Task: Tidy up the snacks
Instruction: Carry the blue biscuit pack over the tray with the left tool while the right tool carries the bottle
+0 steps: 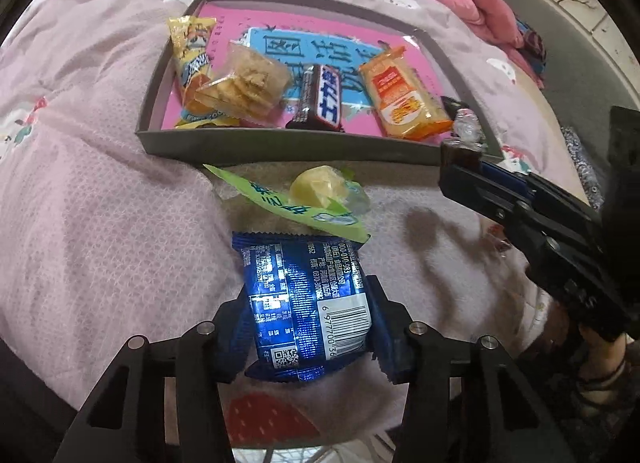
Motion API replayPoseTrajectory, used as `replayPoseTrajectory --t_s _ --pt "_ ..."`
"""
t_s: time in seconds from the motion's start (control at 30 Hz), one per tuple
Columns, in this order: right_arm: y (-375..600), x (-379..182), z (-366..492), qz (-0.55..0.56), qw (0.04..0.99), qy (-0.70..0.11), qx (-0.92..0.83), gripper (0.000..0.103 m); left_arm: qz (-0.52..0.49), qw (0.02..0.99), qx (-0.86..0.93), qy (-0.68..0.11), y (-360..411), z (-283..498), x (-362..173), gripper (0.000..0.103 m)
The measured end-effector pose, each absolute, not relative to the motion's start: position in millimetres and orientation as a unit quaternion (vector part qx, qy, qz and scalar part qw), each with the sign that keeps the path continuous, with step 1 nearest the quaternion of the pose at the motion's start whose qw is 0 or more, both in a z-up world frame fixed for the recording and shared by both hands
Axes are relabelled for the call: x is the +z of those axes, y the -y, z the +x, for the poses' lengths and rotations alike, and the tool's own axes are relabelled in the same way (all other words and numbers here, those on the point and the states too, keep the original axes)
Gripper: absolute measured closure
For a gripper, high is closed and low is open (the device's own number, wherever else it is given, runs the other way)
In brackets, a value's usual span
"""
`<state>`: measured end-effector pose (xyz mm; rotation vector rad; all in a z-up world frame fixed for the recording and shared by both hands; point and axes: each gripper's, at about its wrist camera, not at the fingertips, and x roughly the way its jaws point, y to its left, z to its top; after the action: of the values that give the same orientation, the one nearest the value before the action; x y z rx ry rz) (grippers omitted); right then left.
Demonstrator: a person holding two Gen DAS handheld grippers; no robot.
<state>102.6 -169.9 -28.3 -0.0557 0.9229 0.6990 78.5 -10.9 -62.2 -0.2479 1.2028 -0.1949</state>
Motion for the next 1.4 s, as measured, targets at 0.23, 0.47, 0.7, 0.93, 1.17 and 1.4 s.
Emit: replayPoseTrajectory --t_s 0.23,0.47,0.7,0.93,1.17,1.4 --pt "173.2 -23.0 101.5 -0.021 0.840 -0.431 0.328 0.075 -0.099 0.833 -0.096 -0.535 14.8 60.6 -35.4 0.051" --pt "177.7 -14.6 96.7 -0.015 0.846 -0.419 0.328 0.075 -0.097 0.846 -0.093 -0.517 14.3 52.1 -14.4 0.051" --pt "182.8 -5.0 95.5 -0.003 0.855 -0.404 0.324 0.075 -0.094 0.862 -0.089 -0.490 12.9 47.9 7.8 0.051" --pt "187.9 4.3 94.8 0.010 0.864 -0.391 0.318 0.075 -0.084 0.874 -0.084 -0.471 14.7 49.0 21.9 0.051" --pt "195.8 14.8 95.2 0.024 0.875 -0.374 0.308 0.075 -0.079 0.884 -0.081 -0.454 14.6 52.0 33.2 0.051" --pt "206.6 24.6 98.2 0.043 0.884 -0.359 0.295 0.075 -0.080 0.891 -0.071 -0.442 10.5 60.0 40.7 0.051"
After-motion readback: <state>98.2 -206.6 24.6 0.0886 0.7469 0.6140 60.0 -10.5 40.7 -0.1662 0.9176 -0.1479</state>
